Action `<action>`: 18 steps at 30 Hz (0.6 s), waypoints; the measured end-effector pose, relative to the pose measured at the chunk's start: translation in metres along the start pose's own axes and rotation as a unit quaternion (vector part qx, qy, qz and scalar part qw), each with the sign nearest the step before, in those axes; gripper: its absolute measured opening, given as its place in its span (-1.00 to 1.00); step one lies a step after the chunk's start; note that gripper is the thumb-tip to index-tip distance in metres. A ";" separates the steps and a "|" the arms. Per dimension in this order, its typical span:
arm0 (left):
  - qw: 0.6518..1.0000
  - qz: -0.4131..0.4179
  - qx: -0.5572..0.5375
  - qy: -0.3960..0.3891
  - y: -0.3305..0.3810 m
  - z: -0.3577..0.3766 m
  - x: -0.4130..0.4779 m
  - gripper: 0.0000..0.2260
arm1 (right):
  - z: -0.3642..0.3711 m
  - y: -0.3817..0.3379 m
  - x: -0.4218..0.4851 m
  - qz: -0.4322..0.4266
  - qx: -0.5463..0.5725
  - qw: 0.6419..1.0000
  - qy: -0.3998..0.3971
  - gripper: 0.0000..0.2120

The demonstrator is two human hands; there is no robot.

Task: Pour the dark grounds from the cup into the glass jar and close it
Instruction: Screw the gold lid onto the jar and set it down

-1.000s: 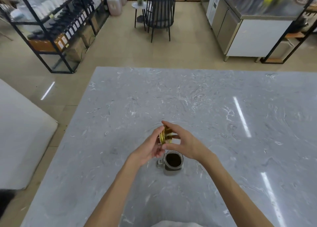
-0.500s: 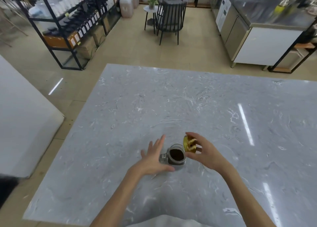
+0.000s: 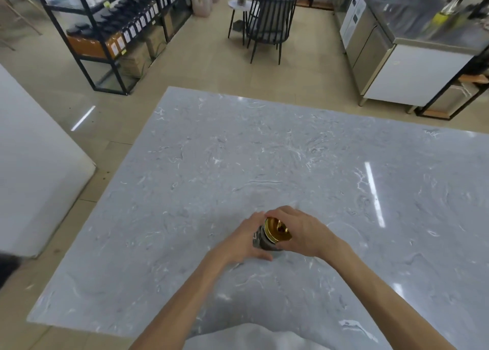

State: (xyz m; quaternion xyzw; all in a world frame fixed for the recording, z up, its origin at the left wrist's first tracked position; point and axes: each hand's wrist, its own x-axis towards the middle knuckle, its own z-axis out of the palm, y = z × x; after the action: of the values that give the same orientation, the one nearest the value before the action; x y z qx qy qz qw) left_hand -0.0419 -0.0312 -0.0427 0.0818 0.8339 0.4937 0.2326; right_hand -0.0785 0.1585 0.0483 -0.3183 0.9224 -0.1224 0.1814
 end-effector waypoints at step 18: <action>0.999 -0.008 0.040 0.024 -0.020 0.011 0.008 -0.18 | -0.011 0.001 0.019 -0.133 -0.132 0.978 -0.089 -0.35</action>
State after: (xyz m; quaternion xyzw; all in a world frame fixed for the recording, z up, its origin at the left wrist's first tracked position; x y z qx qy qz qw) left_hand -0.0419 -0.0297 -0.0662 0.0724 0.8591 0.4596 0.2134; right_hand -0.0972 0.1481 0.0529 -0.4685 0.8601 0.0064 0.2016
